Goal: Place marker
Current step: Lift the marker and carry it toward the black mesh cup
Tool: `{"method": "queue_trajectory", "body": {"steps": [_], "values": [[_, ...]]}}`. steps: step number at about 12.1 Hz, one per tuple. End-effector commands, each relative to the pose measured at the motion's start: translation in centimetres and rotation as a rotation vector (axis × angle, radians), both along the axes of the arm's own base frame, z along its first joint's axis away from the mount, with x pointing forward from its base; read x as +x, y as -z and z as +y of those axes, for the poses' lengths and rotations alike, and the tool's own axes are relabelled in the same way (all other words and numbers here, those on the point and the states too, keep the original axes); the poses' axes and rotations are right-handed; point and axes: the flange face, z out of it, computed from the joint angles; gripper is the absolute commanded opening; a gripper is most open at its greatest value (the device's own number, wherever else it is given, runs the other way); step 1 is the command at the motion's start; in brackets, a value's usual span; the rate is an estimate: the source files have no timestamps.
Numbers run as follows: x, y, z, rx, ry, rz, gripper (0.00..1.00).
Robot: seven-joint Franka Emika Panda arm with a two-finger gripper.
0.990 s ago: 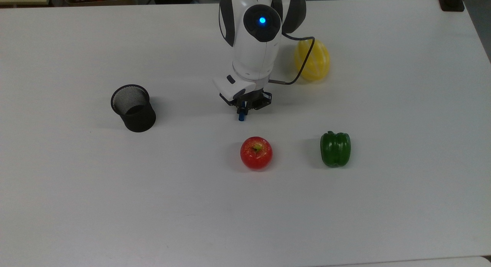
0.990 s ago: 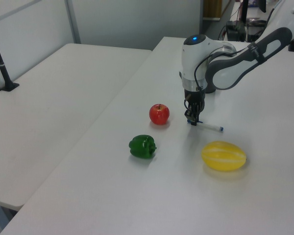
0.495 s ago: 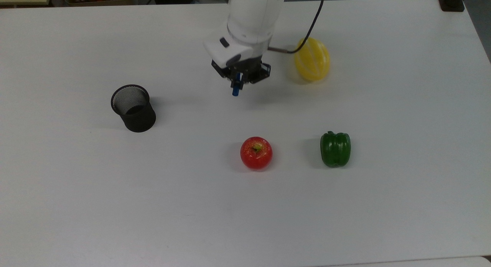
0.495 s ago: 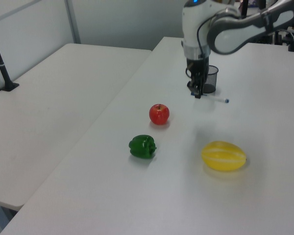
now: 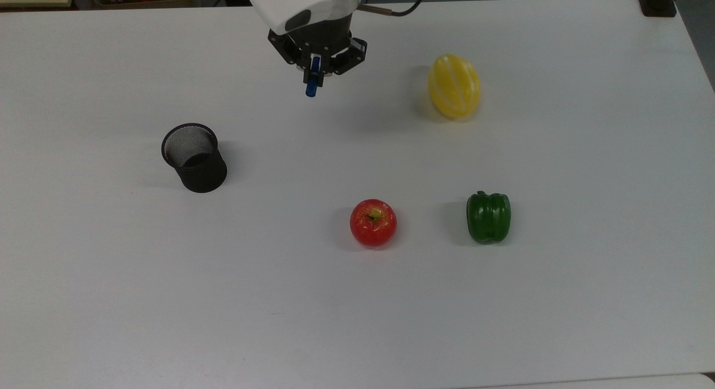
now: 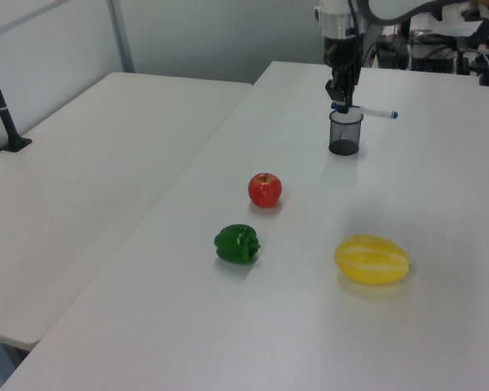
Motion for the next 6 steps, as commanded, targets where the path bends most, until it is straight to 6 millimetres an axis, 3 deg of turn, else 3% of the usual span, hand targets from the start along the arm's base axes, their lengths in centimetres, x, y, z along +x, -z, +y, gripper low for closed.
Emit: {"method": "queue_trajectory", "body": {"steps": [1,6], "values": [[-0.37,-0.60,0.30,0.006,-0.019,0.014,0.12],[-0.61,-0.96,0.59,0.042,-0.028,0.010,0.12]]}}
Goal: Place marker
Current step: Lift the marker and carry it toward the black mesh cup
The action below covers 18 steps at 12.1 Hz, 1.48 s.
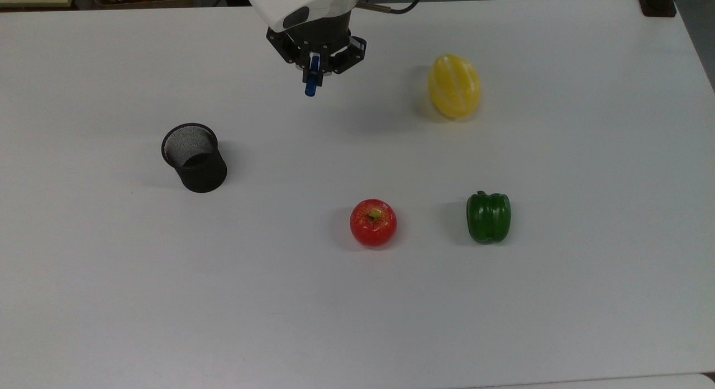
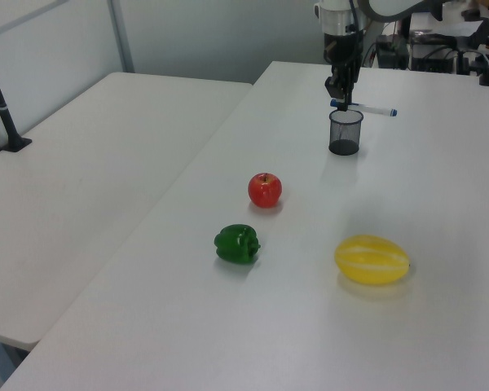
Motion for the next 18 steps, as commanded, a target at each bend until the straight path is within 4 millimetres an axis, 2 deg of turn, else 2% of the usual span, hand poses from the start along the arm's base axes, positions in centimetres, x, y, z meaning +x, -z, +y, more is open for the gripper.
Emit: {"method": "queue_trajectory", "body": {"steps": [1,3,8,9,12,14,18], "values": [[-0.6,-0.9,0.2,0.046,-0.030,0.011,0.12],[-0.3,-1.2,-1.0,0.061,-0.033,0.006,0.12],[0.8,-1.8,-11.1,0.051,0.017,-0.037,0.12],[1.2,-2.1,-12.4,0.050,0.020,-0.077,0.12],[2.2,-1.2,-17.1,0.037,0.076,-0.163,0.12],[2.6,-0.2,-18.5,0.029,0.084,-0.239,0.12],[3.0,0.4,-21.0,0.003,0.094,-0.385,0.12]]}}
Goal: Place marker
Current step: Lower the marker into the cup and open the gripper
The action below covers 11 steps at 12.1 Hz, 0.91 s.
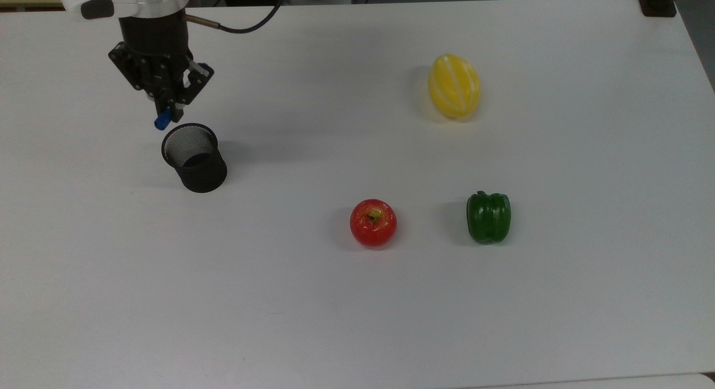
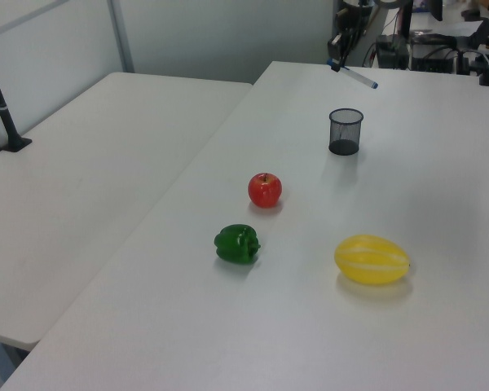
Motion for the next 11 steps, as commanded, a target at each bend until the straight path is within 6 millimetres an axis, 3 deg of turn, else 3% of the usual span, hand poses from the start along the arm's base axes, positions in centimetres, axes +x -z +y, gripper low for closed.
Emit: {"method": "queue_trajectory", "body": {"steps": [1,4,11], "values": [[-0.5,1.0,-1.8,-0.049,-0.007,-0.094,0.12],[-0.5,4.1,-2.0,-0.063,-0.023,-0.182,0.12],[0.3,9.1,-1.7,-0.079,-0.056,-0.219,0.12]]}}
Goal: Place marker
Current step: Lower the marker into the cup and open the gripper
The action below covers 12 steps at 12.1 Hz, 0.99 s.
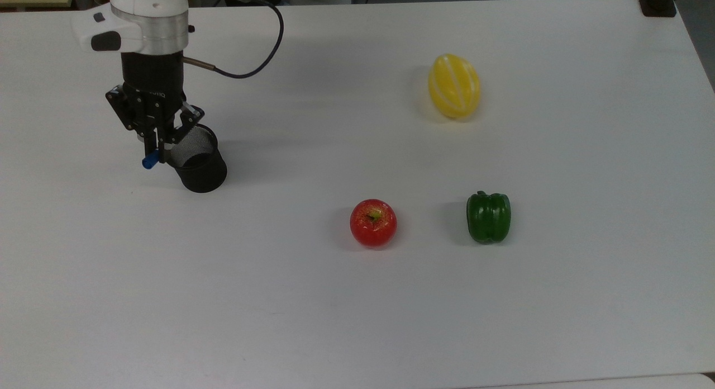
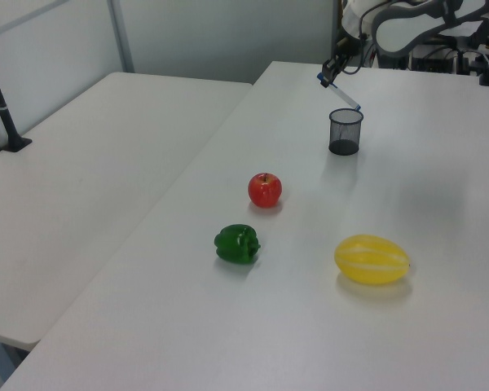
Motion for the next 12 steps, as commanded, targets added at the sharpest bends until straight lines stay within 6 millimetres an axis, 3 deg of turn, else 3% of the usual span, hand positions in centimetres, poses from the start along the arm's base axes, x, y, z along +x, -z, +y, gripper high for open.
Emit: {"method": "queue_trajectory", "body": {"steps": [1,12], "values": [[0.3,2.2,0.2,-0.026,-0.026,-0.016,0.13],[-0.1,3.3,0.3,-0.022,-0.028,0.005,0.16]]}}
